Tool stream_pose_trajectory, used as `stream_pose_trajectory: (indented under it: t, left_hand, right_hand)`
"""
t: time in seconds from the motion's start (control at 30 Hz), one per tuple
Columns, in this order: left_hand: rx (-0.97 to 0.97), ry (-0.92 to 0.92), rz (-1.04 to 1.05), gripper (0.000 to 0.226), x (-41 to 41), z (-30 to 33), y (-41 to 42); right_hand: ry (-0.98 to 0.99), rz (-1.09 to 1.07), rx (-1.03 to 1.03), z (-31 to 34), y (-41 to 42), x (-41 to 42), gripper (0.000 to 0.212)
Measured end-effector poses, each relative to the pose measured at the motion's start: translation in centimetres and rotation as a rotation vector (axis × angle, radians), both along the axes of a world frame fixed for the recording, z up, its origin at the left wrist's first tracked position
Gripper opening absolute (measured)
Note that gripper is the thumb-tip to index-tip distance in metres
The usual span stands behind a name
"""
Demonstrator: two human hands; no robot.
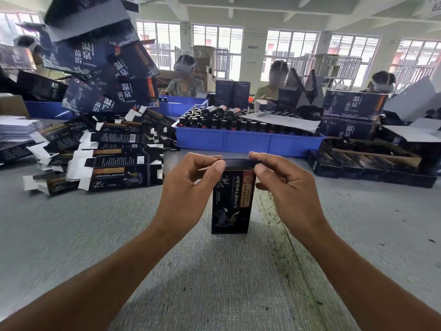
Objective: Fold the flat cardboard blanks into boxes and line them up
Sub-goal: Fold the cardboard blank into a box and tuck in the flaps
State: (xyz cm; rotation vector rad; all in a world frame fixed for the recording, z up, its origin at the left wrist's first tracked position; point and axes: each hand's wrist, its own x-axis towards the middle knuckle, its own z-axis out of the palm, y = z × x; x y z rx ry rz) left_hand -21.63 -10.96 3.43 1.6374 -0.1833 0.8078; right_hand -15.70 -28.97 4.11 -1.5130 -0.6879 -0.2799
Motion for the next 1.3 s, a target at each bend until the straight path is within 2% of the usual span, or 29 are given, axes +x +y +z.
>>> stream_pose_trajectory:
  t: [0.17, 0.3, 0.6, 0.8, 0.87, 0.97, 1.03, 1.13, 1.2, 1.3]
  left_hand:
    - [0.028, 0.013, -0.034, 0.038, -0.2, 0.1, 0.2]
    - [0.104, 0.001, 0.011, 0.037, -0.3, -0.1, 0.0]
    - [0.237, -0.064, 0.04, 0.025, 0.1, -0.6, 0.5]
    - [0.294, -0.024, -0.009, 0.031, 0.3, -1.2, 0.8]
    - [0.323, -0.016, 0.019, 0.032, 0.4, -1.4, 0.9]
    - [0.364, -0.026, 0.113, 0.031, 0.6, -1.7, 1.2]
    - [0.317, -0.015, 0.132, 0.03, 0.5, -1.7, 1.4]
    - [0.097, 0.041, 0.083, 0.026, 0.8, -1.5, 1.3]
    - [-0.04, 0.073, 0.081, 0.024, 1.2, -1.5, 1.2]
    - [-0.096, 0.139, 0.051, 0.032, 1.5, -1.9, 0.9]
  right_hand:
    - [-0.032, -0.035, -0.046, -0.1, 0.0, 0.0, 0.025]
    - [-0.068, -0.056, -0.071, -0.2, 0.0, 0.0, 0.024]
    - [-0.358, -0.202, -0.235, -1.1, 0.0, 0.5, 0.023]
    - [-0.31, -0.184, -0.215, -1.5, 0.2, 0.4, 0.024]
    - [-0.294, -0.21, -0.294, -1.7, 0.3, 0.2, 0.032]
    - [-0.212, -0.204, -0.536, -2.4, 0.9, -0.5, 0.068]
    - [-0.203, -0.188, -0.617, -2.7, 1.6, -1.1, 0.088]
    - [-0.3, -0.24, -0.718, -3.3, 2.5, -1.7, 0.096]
    - [-0.323, -0.266, -0.783, -3.8, 2.9, -2.0, 0.095]
    - [-0.354, -0.309, -0.815, -4.5, 3.2, -1.5, 0.077]
